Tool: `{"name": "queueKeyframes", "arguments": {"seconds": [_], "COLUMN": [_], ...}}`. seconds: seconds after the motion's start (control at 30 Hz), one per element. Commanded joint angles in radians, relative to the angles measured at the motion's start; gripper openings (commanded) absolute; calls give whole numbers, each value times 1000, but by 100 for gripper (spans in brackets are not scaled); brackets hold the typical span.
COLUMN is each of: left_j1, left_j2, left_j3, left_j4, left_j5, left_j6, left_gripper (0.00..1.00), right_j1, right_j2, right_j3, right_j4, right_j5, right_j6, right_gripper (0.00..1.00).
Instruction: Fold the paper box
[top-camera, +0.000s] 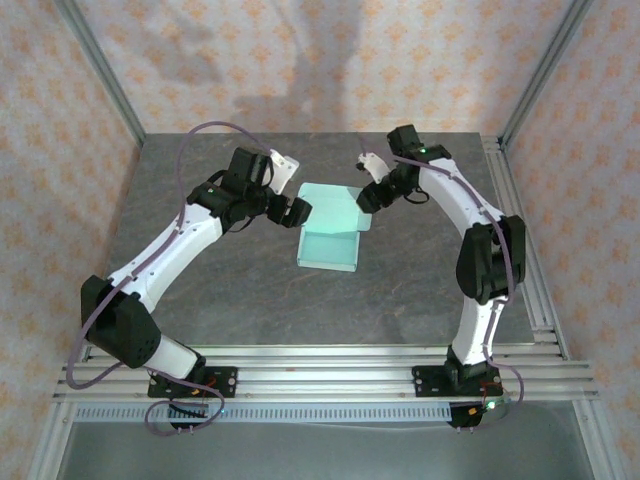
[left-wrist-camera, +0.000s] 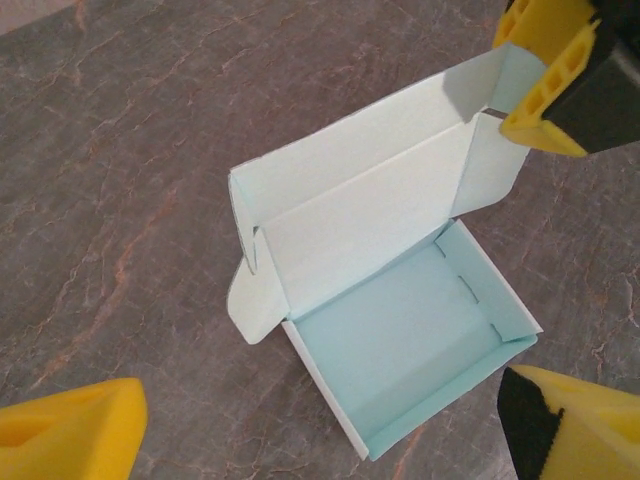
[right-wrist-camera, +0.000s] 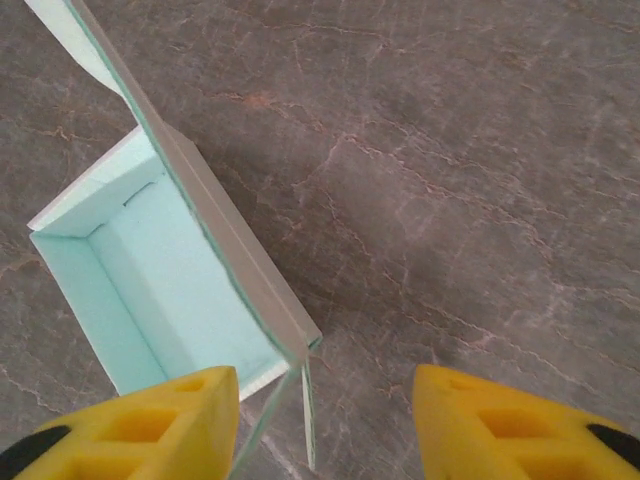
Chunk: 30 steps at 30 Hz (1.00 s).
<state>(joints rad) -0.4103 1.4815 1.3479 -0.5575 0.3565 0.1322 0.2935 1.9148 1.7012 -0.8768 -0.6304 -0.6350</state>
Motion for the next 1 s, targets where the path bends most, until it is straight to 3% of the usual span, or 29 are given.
{"name": "queueKeyframes", "arguments": {"seconds": [0.0, 0.1, 0.47, 0.67, 0.8, 0.97], "left_j1": [11, 13, 25, 31, 33, 36], "left_j2": [-39, -45, -45, -46, -47, -47], "left_j3": [-9, -12, -26, -24, -24, -29], "left_j4": [-17, -25, -12, -17, -21, -15], "left_j5": [17, 18, 24, 27, 28, 28], "left_j6": [6, 8, -6, -2, 0, 2], "left_gripper": [94, 95, 96, 96, 96, 97], "right_j1": [2, 2, 9, 13, 14, 17], "right_j2": [26, 44, 62, 73, 86, 92], "right_j3": [42, 55, 82, 89, 103, 130], "right_j4": [-47, -62, -126, -130, -143, -178], "right_j5": [-50, -53, -37, 2, 2, 2], "right_j6": [-12, -13, -58, -70, -78, -99], "right_gripper": [39, 29, 18, 22, 19, 0]}}
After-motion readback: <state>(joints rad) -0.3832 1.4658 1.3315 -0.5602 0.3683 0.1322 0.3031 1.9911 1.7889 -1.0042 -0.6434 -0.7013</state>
